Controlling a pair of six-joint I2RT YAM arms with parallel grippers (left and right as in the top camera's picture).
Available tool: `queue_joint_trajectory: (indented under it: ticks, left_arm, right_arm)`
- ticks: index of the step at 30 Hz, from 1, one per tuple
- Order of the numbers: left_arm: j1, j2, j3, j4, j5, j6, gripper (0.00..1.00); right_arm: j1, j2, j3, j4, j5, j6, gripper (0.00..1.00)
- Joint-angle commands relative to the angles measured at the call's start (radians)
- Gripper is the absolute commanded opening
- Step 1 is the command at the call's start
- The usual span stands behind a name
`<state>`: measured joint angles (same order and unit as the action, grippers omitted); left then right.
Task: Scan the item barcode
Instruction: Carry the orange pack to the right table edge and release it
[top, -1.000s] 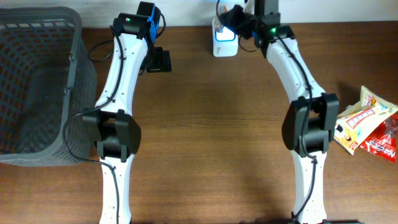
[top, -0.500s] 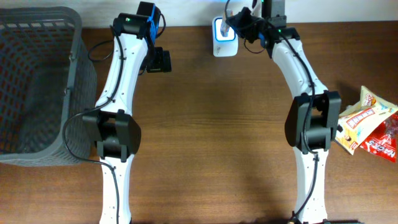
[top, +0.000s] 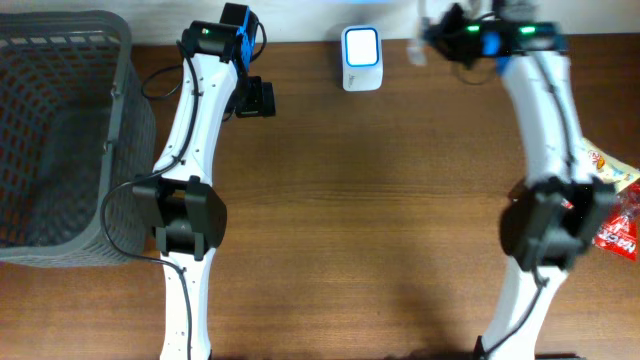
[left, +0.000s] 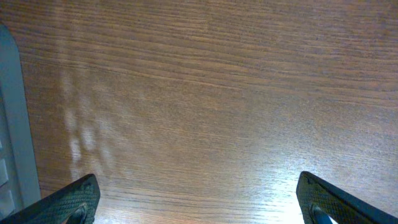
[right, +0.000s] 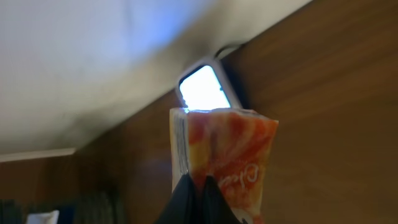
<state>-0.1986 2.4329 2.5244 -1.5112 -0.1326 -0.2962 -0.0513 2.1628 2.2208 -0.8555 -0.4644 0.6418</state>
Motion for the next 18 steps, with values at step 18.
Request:
queue_joint_trajectory:
  ticks: [18]
  left_arm:
    - [0.007,-0.019,-0.004,-0.016,-0.013,-0.010,0.99]
  right_arm:
    - [-0.396,-0.097,-0.084,-0.552,0.792,0.051,0.04]
